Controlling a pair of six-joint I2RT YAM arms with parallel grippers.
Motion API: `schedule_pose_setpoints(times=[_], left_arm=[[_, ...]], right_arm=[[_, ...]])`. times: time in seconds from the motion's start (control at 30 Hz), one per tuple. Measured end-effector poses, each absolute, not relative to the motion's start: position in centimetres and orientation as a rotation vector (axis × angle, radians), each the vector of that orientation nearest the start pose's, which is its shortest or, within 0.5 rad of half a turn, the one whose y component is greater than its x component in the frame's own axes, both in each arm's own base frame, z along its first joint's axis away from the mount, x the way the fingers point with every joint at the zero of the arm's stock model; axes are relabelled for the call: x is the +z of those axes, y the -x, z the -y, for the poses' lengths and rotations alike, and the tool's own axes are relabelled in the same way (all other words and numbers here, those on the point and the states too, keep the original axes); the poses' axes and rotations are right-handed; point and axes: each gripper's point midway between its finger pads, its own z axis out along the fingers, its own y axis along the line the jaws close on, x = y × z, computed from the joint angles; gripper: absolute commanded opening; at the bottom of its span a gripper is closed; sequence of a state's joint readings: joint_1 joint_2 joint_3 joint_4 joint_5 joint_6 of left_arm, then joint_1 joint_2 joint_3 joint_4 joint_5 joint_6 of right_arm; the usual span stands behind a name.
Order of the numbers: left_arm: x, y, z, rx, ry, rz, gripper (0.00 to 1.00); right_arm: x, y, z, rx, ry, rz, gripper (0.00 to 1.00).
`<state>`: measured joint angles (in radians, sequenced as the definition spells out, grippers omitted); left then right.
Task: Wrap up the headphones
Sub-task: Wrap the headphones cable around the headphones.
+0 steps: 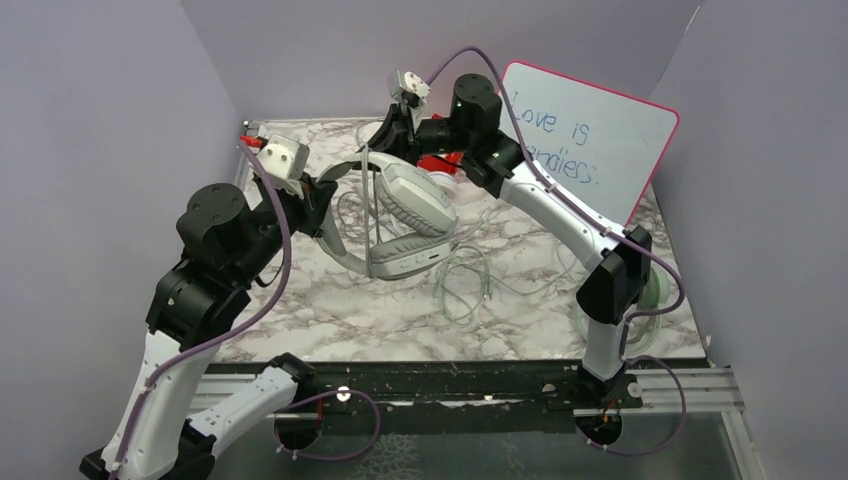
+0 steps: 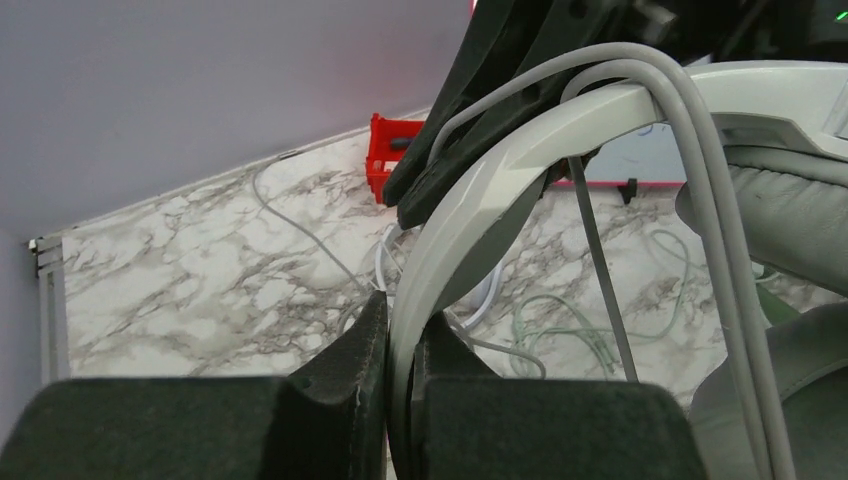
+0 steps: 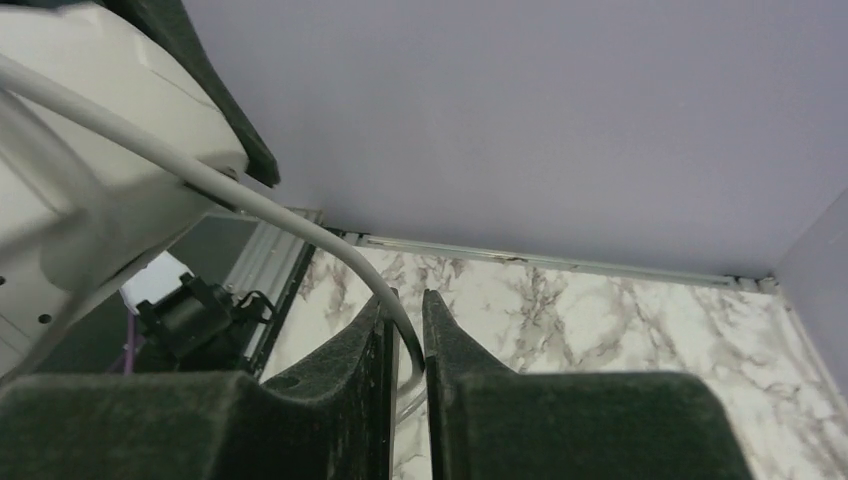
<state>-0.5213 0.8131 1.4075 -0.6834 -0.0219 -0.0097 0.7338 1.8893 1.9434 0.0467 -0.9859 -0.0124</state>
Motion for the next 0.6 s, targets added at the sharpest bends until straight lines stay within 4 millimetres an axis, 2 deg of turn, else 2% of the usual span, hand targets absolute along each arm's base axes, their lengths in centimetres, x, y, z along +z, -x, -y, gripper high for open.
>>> schedule_pose_setpoints(times=[0.03, 0.13, 0.23, 0.53, 0.6], left_arm=[[43.2, -22.1, 12.4, -0.400, -0.395, -1.622, 0.00], [45.0, -21.7, 12.6, -0.453, -0.345, -1.591, 0.00], [47.0, -21.5, 12.7, -0.503, -0.288, -1.557, 0.00], [48.2, -23.4, 13.8, -0.557, -0.202, -1.585, 0.00], [48.3, -23.7, 14.0, -0.564, -0.194, -1.591, 0.00]], right_arm=[[41.0, -29.0, -45.7, 1.304, 1.294, -1.042, 0.20], [39.7, -29.5, -46.2, 1.383, 1.251, -1.099, 0.10], [38.3, -29.9, -46.7, 1.456, 1.224, -1.144, 0.10], [38.3, -29.6, -47.2, 1.566, 1.166, -1.140, 0.11], [38.3, -29.7, -47.3, 1.579, 1.156, -1.137, 0.15]])
